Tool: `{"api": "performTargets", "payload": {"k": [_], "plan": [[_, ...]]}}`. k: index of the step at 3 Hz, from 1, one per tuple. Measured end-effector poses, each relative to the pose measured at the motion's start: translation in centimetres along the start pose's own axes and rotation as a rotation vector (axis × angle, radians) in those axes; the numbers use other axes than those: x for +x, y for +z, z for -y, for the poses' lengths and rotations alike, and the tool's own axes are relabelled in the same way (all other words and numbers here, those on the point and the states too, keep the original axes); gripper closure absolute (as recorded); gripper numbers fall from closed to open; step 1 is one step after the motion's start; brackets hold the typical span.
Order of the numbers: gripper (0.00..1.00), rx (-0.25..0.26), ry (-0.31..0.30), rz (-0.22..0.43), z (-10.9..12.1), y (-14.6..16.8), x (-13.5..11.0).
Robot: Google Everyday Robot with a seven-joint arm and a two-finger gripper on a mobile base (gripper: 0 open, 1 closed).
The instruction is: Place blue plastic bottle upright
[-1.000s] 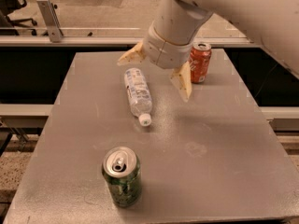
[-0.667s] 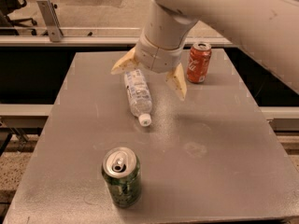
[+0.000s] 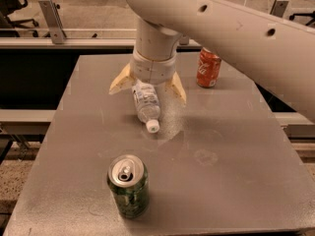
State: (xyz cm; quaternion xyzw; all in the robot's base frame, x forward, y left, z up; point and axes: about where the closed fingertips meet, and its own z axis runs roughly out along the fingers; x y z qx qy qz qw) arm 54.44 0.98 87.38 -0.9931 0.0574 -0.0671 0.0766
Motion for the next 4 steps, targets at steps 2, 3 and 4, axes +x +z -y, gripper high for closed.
{"api": "performTargets", "payload": {"k": [2,3,4], "plan": [[0.24,-0.057,-0.070,0.034,0.3,2.1,0.1],[0.47,-0.081,-0.086,0.044,0.3,2.4,0.2],[0.70,-0.079,-0.073,0.054,0.4,1.7,0.1]]}}
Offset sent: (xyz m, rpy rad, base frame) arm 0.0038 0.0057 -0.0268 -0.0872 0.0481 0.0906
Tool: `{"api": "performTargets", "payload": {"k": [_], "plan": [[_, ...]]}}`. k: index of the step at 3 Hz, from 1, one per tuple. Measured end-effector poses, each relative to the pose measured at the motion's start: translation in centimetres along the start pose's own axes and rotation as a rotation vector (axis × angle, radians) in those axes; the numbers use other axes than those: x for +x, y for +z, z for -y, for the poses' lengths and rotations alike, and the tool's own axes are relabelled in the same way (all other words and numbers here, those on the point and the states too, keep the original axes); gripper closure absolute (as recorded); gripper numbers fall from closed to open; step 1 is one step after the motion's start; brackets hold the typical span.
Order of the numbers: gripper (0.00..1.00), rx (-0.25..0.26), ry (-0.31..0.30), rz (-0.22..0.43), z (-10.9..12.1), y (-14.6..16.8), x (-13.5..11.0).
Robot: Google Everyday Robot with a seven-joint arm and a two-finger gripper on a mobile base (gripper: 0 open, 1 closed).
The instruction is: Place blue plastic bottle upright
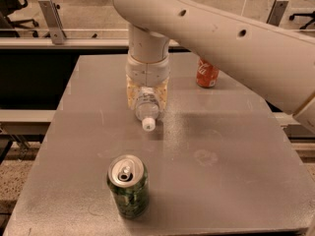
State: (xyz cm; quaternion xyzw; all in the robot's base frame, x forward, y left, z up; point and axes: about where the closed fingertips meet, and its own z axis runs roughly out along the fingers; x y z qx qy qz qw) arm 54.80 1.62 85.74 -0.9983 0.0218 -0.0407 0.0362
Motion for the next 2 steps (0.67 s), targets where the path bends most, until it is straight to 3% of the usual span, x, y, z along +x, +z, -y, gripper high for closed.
{"api": "performTargets", "payload": {"k": [1,2], "plan": [[0.93,0.035,0.066,0.028,0.1,-1.6,-0.3],[1.00,0.108,0.222,0.082,0.2,-4.0,-0.3]]}}
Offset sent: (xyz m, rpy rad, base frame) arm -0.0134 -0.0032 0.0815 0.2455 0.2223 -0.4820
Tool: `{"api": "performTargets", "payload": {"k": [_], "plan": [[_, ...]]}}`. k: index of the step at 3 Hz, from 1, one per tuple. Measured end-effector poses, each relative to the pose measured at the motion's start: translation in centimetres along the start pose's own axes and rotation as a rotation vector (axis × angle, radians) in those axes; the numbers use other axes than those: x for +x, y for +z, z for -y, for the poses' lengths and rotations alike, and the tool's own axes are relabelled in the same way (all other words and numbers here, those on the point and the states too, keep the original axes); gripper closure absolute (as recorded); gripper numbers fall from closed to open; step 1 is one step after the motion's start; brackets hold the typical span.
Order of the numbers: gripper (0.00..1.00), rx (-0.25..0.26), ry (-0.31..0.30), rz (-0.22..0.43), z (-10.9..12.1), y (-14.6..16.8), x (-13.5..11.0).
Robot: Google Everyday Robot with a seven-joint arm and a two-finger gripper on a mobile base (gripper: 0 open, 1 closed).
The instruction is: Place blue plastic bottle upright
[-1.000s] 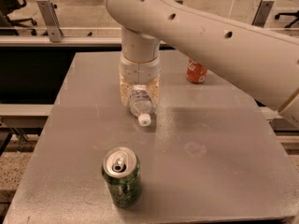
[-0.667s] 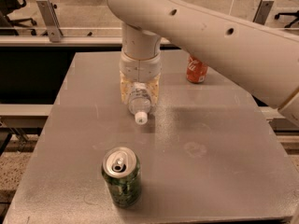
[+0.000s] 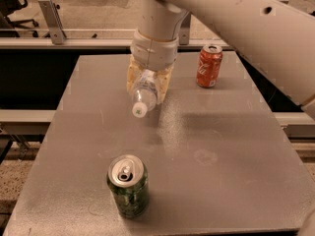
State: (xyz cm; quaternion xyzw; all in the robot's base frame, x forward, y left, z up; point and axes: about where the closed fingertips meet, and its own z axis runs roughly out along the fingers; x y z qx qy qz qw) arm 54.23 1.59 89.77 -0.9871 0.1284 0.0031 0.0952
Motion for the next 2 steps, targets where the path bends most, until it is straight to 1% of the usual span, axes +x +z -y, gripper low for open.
{"api": "performTargets", "payload": {"k": [1,2], "plan": [[1.00,0.109,0.217,0.075,0.9,-2.8,0.0],[1.00,0.214,0.426,0.175,1.8,-5.0,0.6]]}}
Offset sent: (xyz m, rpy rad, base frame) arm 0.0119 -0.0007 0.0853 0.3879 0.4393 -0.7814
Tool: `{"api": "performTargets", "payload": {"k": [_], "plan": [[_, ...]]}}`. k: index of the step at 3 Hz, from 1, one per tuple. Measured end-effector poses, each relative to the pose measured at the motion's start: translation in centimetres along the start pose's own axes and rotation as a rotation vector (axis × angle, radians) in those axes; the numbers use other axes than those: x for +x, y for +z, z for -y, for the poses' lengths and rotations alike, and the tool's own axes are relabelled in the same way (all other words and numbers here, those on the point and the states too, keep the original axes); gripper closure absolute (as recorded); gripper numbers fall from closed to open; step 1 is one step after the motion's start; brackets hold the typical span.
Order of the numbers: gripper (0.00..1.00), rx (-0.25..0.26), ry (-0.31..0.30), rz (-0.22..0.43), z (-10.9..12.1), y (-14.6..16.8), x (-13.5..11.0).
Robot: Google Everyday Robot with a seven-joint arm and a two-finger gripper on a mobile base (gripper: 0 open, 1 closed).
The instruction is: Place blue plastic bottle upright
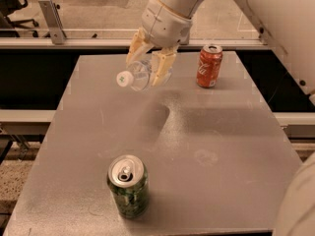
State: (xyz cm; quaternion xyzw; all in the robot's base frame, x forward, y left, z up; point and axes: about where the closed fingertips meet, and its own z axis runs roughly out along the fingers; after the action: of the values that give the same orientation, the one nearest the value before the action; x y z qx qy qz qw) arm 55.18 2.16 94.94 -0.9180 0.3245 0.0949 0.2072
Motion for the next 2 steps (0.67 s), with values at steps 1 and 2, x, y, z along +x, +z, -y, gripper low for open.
{"api": "performTargets", "payload": {"k": [1,2], "plan": [[1.00,0.085,0.203,0.117,0.98,-1.29,-0.42],[1.00,0.165,0.402,0.232,1.24,-2.17,-1.00]]}}
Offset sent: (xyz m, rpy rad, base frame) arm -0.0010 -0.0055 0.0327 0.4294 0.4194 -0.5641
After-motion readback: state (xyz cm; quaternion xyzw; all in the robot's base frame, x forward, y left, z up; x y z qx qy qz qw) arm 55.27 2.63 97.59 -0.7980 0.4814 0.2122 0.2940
